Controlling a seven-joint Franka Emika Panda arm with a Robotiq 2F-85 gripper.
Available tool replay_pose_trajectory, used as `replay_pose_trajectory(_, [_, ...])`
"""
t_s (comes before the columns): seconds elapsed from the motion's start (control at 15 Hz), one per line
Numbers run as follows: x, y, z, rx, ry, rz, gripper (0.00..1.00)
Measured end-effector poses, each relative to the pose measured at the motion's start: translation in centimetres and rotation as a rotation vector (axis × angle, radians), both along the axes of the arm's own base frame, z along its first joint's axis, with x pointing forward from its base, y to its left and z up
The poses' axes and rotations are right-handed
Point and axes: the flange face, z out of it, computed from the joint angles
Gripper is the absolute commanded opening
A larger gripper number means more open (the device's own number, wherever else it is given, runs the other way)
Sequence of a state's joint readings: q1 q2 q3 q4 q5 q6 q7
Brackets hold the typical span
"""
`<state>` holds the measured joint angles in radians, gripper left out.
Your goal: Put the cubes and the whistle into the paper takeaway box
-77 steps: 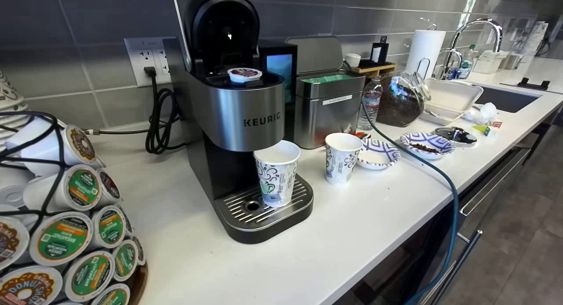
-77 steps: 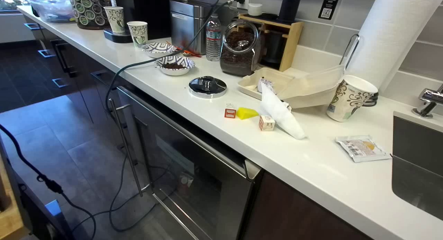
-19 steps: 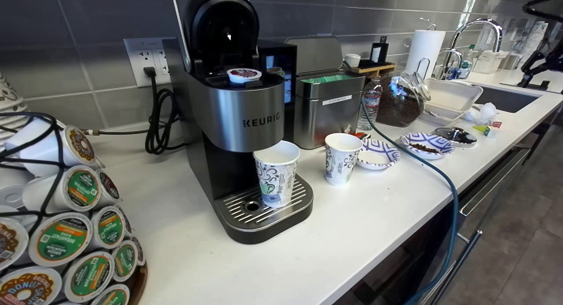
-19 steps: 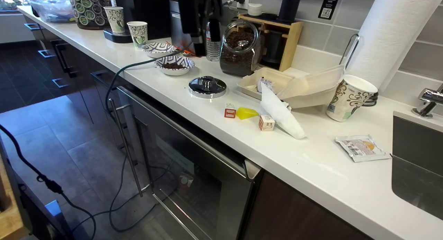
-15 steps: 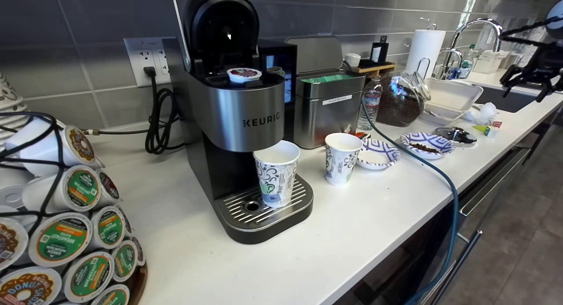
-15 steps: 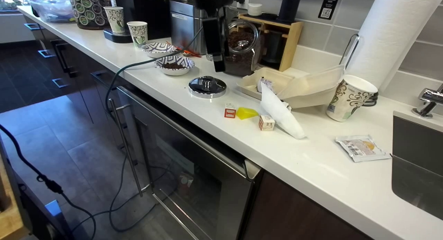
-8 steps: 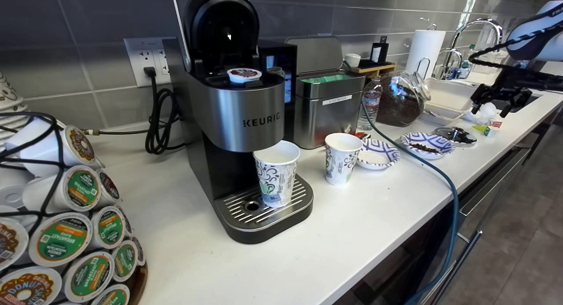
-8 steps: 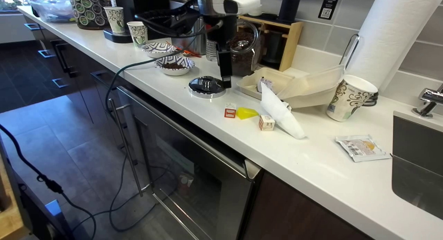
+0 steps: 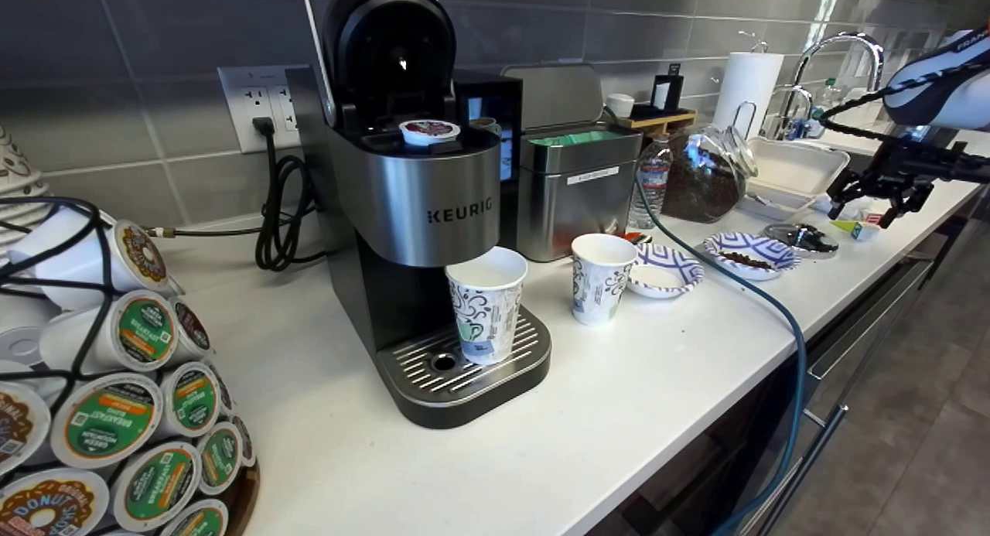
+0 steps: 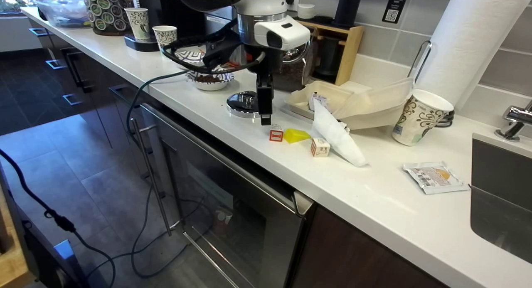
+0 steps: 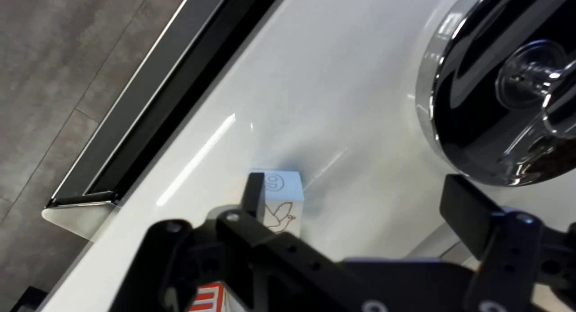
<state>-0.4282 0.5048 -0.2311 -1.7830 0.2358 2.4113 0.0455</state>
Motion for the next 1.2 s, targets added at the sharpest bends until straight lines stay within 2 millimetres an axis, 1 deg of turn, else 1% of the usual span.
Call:
replay_pose_trajectory(0.47, [-1.5,-1.2,-0.5,0.025,0.054,-0.084,1.00])
replay_pose_trajectory(0.67, [-1.7,-2.0,-0.8,0.004,0.075,-0.134,0.96])
replay_pose_trajectory(0.73, [-1.7,-2.3,-0.9,-0.005,0.081,-0.145,0.87])
replay_pose_trajectory(0.8, [-1.7,-2.5,-1.0,-0.015,0.087,-0.154,0.82])
replay_pose_trajectory(0.87, [-1.7,-2.7,-1.1,-0.023,0.093,-0.163,0.64])
replay_pose_trajectory(1.0, [-1.4,-3.0,-1.1,-0.040,0.099,-0.173,0.46])
replay_pose_trajectory(1.13, [-0.9,-3.2,-1.1,-0.058,0.104,-0.179,0.32])
replay_pose_trajectory(1.2, [-0.7,-3.3,-1.1,-0.068,0.105,-0.181,0.24])
